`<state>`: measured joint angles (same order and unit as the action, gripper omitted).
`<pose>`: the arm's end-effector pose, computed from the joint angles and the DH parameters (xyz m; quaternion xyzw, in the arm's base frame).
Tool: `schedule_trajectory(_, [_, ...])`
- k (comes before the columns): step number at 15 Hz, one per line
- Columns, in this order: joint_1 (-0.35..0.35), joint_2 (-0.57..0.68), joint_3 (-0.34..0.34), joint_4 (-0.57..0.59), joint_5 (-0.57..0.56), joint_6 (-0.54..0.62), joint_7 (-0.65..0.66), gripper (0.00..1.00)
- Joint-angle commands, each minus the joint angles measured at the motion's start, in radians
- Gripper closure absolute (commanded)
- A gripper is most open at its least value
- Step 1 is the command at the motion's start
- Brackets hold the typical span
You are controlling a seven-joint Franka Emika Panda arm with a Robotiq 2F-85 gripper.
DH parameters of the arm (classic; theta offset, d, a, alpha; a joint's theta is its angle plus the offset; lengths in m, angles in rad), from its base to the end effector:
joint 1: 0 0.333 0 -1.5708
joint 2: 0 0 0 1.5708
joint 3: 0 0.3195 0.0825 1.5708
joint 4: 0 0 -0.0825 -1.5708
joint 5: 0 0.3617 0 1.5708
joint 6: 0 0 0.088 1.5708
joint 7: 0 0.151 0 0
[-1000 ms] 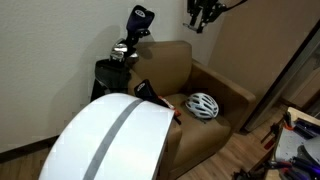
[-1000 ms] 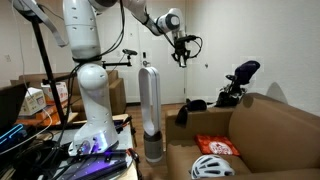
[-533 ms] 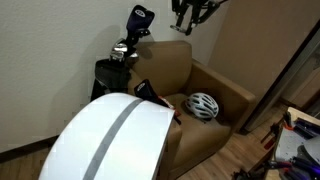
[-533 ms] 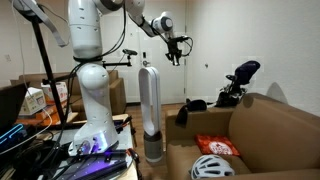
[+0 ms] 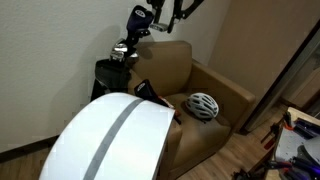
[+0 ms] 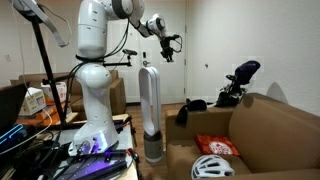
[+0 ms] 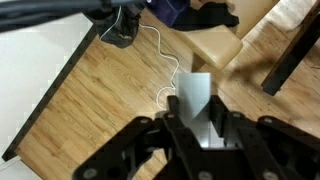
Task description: Move the silver remote from the arm rest to the top of the fan
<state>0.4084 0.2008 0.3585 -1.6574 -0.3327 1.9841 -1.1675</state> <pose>0.4802 0.3961 0.4779 0.5200 0.8426 0.0441 0.1330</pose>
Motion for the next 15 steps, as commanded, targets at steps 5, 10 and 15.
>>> schedule_trajectory(5, [0.0,0.017,0.007,0.026,-0.005,-0.006,-0.02,0.89])
schedule_trajectory(10, [0.04,0.091,0.068,0.138,0.03,-0.048,-0.21,0.9])
schedule_trajectory(15, [0.095,0.133,0.121,0.196,0.06,-0.106,-0.383,0.9])
